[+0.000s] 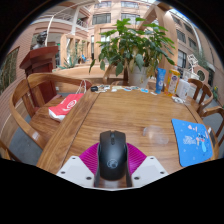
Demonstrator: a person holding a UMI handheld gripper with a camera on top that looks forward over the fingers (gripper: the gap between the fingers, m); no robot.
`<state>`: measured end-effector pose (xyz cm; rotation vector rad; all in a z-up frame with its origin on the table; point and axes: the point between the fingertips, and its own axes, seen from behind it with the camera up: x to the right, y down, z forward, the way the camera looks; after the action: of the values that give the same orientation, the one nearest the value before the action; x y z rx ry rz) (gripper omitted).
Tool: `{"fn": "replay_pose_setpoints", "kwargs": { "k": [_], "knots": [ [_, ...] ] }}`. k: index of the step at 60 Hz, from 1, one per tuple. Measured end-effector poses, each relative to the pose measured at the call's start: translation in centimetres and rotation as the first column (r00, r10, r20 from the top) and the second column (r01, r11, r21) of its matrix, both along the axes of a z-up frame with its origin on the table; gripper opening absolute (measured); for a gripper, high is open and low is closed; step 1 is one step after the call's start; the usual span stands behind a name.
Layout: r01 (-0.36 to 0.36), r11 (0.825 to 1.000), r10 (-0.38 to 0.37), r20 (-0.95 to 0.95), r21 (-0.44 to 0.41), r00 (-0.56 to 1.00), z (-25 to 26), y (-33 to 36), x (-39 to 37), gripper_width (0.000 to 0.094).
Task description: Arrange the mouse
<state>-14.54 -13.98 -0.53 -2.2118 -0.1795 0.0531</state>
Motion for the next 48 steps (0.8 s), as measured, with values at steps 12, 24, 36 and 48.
{"fn": "replay_pose_setpoints", "kwargs": {
  "k": [12,24,36,48],
  "knots": [
    [-0.046,0.970,0.074,-0.110,0.240,0.991,13.8,0.7,1.5,0.0364],
    [0.053,0.900,0.002,-0.127,0.432,0.992,24.7,2.2,13.7,0.0363],
    [0.217,0.953,-0.208,-0.062,0.212,0.976,13.1,4.5,28.4,0.0360],
    [0.269,0.963,-0.269,0.004,0.021,0.963,2.2,3.2,33.5,0.0391]
  ]
}}
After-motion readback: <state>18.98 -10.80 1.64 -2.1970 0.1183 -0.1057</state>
